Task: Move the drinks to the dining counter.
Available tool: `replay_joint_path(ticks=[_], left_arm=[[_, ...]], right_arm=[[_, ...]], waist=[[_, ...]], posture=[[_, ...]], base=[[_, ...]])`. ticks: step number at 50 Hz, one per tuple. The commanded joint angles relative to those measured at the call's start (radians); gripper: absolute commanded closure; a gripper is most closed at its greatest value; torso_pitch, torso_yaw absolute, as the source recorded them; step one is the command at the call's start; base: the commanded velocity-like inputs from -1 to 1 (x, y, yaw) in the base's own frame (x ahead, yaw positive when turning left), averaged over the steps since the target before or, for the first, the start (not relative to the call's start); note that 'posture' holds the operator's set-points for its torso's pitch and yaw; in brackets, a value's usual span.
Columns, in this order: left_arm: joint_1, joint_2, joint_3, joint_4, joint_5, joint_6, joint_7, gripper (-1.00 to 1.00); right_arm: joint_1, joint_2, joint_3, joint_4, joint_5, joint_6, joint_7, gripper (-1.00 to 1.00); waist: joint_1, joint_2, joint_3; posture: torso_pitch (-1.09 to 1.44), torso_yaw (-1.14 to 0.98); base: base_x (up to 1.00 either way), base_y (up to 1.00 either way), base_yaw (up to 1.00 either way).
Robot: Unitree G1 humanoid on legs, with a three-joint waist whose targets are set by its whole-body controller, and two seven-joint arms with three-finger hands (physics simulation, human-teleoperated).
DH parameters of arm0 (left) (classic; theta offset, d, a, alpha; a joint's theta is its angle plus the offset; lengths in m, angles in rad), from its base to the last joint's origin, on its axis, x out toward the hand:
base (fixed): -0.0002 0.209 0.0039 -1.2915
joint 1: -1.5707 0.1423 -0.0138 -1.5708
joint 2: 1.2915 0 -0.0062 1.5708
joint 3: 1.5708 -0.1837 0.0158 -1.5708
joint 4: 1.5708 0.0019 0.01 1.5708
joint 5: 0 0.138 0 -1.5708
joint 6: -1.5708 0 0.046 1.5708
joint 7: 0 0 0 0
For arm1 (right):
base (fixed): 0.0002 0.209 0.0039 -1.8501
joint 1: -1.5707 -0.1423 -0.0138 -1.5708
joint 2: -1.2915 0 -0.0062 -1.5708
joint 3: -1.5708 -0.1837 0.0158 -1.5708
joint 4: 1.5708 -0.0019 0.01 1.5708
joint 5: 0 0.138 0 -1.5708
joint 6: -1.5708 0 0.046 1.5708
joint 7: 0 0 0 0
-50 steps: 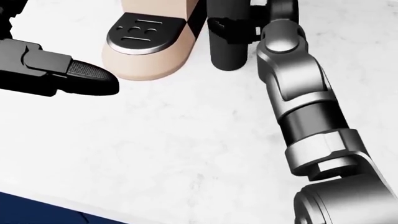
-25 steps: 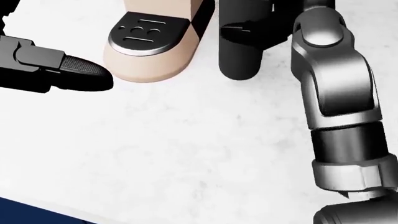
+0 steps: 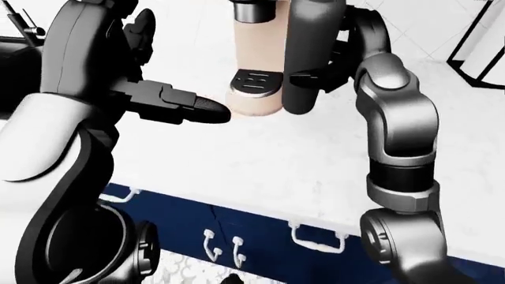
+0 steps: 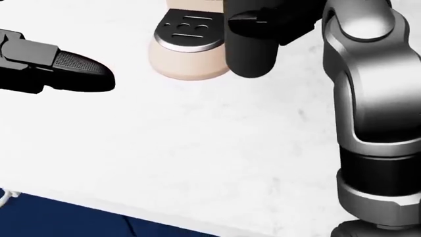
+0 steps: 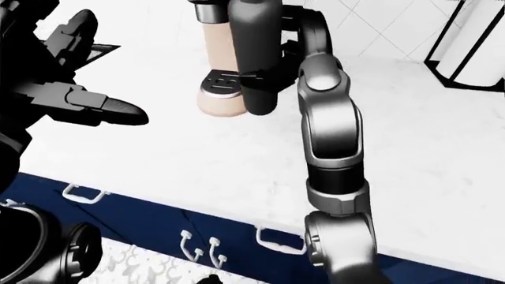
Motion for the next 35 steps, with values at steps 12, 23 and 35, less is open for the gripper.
replay_joint_path(ticks=[12,23,35], left_arm=[[-0.030,0.020,0.021,-0.016,0.001,-0.004,0.010,-1.00],[-0.032,0.028,0.036,-0.028,-0.008,0.009,0.008,-1.00],[-0.033,0.031,0.047,-0.051,-0.014,0.036,0.002,-1.00]], right_arm=[[-0.055,0.019,0.008,-0.126,-0.018,0.022,0.017,1.00],[-0.067,0.044,0.021,-0.165,-0.028,0.055,0.023,1.00],[-0.074,0.063,0.031,-0.214,-0.028,0.093,0.042,1.00]], waist=[[-0.018,0.006,-0.020],[-0.077,-0.098,-0.022],[-0.048,0.061,-0.043]], posture=[[0.00,0.00],[0.00,0.00],[0.00,0.00]], base=[[-0.70,0.65,0.00],[-0.46,0.88,0.00],[0.00,0.50,0.50]])
